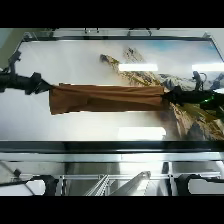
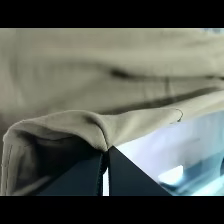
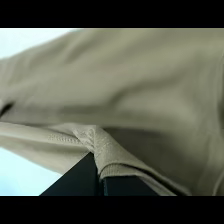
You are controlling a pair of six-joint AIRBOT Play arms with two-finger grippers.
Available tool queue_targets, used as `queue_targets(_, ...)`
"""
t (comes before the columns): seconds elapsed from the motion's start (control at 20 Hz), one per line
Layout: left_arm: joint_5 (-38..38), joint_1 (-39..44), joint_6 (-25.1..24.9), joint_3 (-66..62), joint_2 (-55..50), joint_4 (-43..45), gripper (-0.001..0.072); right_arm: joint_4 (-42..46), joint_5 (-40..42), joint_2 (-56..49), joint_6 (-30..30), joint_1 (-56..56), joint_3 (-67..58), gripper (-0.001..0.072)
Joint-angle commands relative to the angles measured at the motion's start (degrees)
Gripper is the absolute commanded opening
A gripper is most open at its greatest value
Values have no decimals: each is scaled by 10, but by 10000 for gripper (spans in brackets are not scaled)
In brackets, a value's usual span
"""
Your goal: Fold the shirts.
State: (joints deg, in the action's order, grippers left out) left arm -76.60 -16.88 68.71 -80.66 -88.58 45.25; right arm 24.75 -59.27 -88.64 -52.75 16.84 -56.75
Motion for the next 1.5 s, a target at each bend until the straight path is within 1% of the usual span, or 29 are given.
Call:
queue_targets(0.0, -1, 30, 2, -142, -155, -13, 21, -14, 83, -76, 36, -34, -61, 21)
queue_targets(0.05, -18, 32, 4, -169, -190, -12, 19, -24, 83, -96, 51, -39, -77, 25)
queue_targets(0.1, -34, 32, 7, -189, -220, -12, 20, -30, 83, -110, 58, -42, -88, 104)
queue_targets(0.15, -57, 31, 10, -205, -244, -12, 26, -29, 82, -120, 61, -41, -97, 325)
queue_targets(0.2, -82, 29, 10, -225, -267, -12, 247, -25, 82, -121, 61, -35, -103, 448)
queue_targets(0.25, -103, 24, 20, -247, -284, -14, 468, -9, 73, -117, 61, -24, -115, 468)
queue_targets(0.3, -114, 20, 28, -272, -297, -18, 708, 14, 57, -113, 61, -10, -130, 485)
queue_targets(0.35, -118, 14, 30, -298, -307, -20, 704, 44, 37, -112, 50, 7, -149, 584)
queue_targets(0.4, -120, 9, 30, -323, -311, -20, 704, 81, 28, -113, 9, 23, -165, 617)
queue_targets(0.45, -120, 4, 35, -344, -313, -20, 704, 114, 26, -115, -33, 33, -171, 617)
queue_targets(0.5, -120, 0, 45, -365, -312, -20, 703, 132, 19, -120, -58, 39, -171, 617)
queue_targets(0.6, -120, -7, 65, -391, -309, -24, 702, 136, -20, -143, -70, 37, -171, 617)
queue_targets(0.7, -111, -13, 66, -368, -291, -64, 684, 109, -56, -170, -69, 21, -171, 616)
queue_targets(0.75, -101, -13, 66, -347, -280, -84, 548, 91, -69, -183, -69, 11, -172, 616)
queue_targets(0.8, -94, -13, 65, -329, -269, -95, 286, 72, -82, -195, -68, 0, -173, 615)
queue_targets(0.85, -94, -13, 62, -318, -262, -94, -4, 44, -94, -208, -67, -13, -174, 612)
queue_targets(0.9, -97, -9, 61, -314, -257, -94, 1, 19, -105, -218, -57, -23, -174, 593)
queue_targets(0.95, -107, -1, 61, -312, -253, -94, 1, -2, -107, -227, -56, -33, -174, 400)
queue_targets(1.0, -117, 9, 58, -309, -249, -94, 1, -17, -106, -232, -54, -40, -174, 89)
queue_targets(1.05, -130, 26, 55, -310, -248, -93, 1, -34, -105, -232, -31, -42, -174, 21)
queue_targets(1.1, -138, 45, 50, -309, -248, -90, 0, -51, -114, -229, -17, -41, -175, 20)
queue_targets(1.25, -122, 140, 48, -309, -251, -54, 0, -63, -171, -205, -13, -30, -181, 20)
queue_targets(1.4, -78, 263, 51, -310, -273, -3, 0, -91, -233, -160, -12, -21, -181, 20)
queue_targets(1.45, -50, 305, 66, -310, -282, 36, 0, -110, -261, -140, -12, -19, -181, 20)
